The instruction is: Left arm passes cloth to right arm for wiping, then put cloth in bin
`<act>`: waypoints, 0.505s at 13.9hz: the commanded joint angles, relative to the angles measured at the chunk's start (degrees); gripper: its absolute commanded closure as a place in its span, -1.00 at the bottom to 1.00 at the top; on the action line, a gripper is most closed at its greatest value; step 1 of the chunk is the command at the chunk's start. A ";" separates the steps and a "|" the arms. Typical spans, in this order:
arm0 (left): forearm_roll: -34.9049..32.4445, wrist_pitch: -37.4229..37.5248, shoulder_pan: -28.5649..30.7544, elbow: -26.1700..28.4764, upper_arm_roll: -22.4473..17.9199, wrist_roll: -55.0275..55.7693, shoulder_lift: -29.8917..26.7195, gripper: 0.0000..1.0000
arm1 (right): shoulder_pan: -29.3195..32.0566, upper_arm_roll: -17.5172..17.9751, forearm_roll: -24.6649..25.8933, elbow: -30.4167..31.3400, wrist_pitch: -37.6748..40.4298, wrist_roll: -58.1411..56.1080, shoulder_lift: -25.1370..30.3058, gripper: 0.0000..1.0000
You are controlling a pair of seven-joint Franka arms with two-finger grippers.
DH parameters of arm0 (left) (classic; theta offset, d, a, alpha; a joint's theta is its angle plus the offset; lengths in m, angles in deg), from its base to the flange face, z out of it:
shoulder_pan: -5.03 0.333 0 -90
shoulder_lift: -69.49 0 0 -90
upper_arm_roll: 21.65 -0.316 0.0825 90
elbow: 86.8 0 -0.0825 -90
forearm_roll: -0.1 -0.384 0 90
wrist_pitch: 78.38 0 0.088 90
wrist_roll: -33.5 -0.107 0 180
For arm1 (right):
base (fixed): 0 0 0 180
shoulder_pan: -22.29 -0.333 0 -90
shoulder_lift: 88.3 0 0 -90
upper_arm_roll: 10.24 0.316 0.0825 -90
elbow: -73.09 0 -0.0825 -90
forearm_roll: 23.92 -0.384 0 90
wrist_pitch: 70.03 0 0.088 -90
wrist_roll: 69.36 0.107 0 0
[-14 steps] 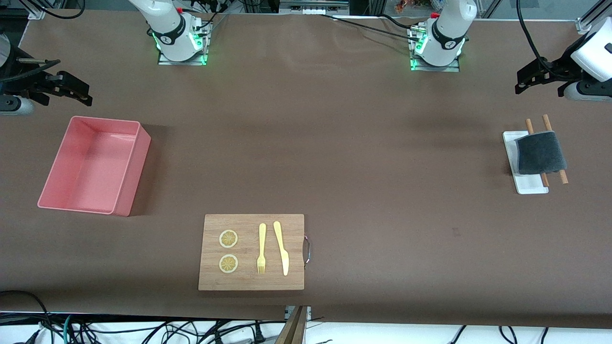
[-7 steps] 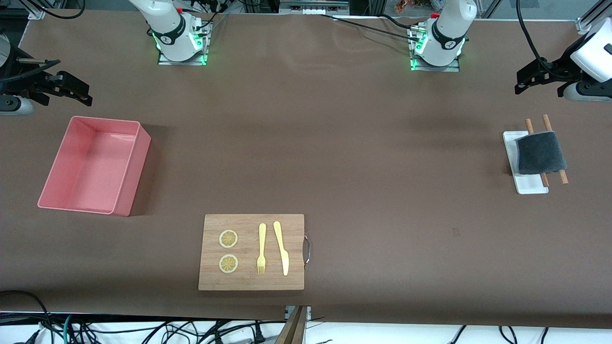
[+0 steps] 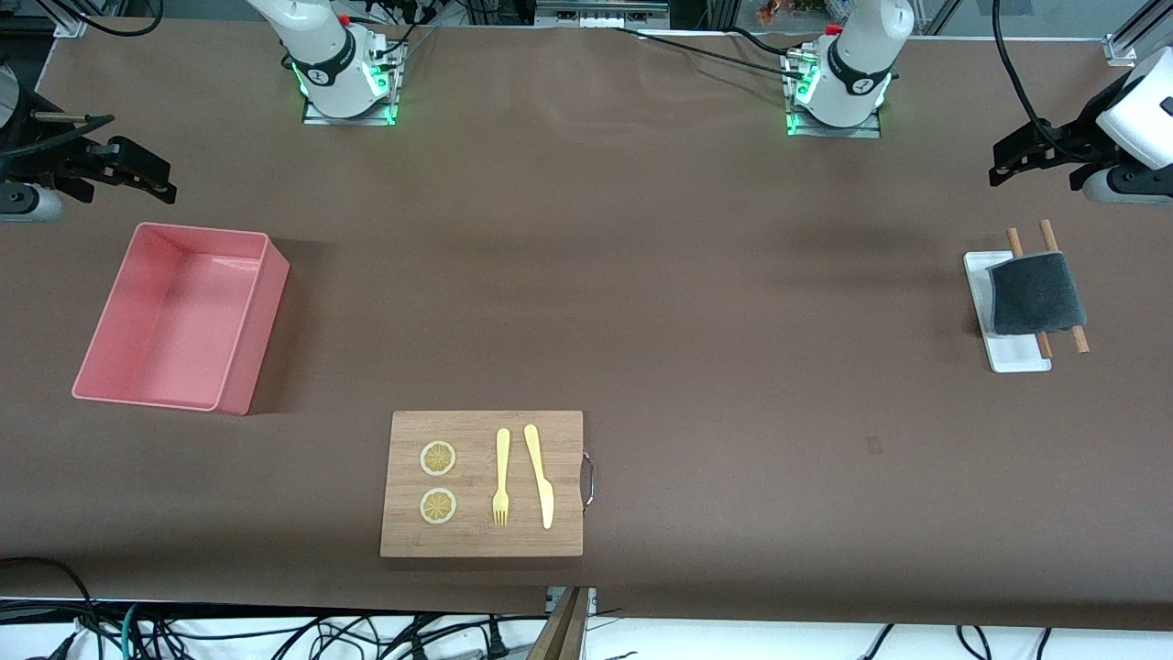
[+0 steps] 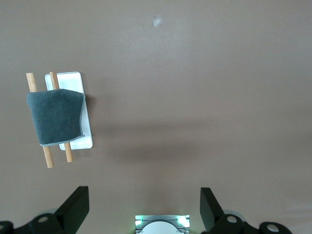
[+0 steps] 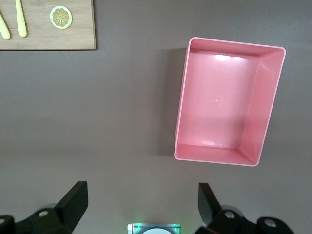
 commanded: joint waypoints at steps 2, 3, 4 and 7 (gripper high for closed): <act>0.83 -0.66 0.40 1.00 0.00 0.11 0.73 -1.00 | 0.31 -0.36 -1.44 -1.74 0.93 -0.22 -0.80 -1.00; 0.83 -0.65 0.48 1.00 -0.18 -0.16 1.34 -1.00 | 0.31 -0.45 -1.53 -1.74 0.93 -0.22 -0.80 -1.00; 0.83 -0.65 0.66 0.83 -0.18 -0.24 1.61 -1.00 | 0.31 -0.54 -1.79 -1.74 0.93 -0.22 -0.80 -1.00; 0.74 -0.92 0.75 0.74 -0.09 -0.16 2.22 -1.00 | 0.31 -0.54 -1.79 -1.74 0.93 -0.22 -0.80 -1.00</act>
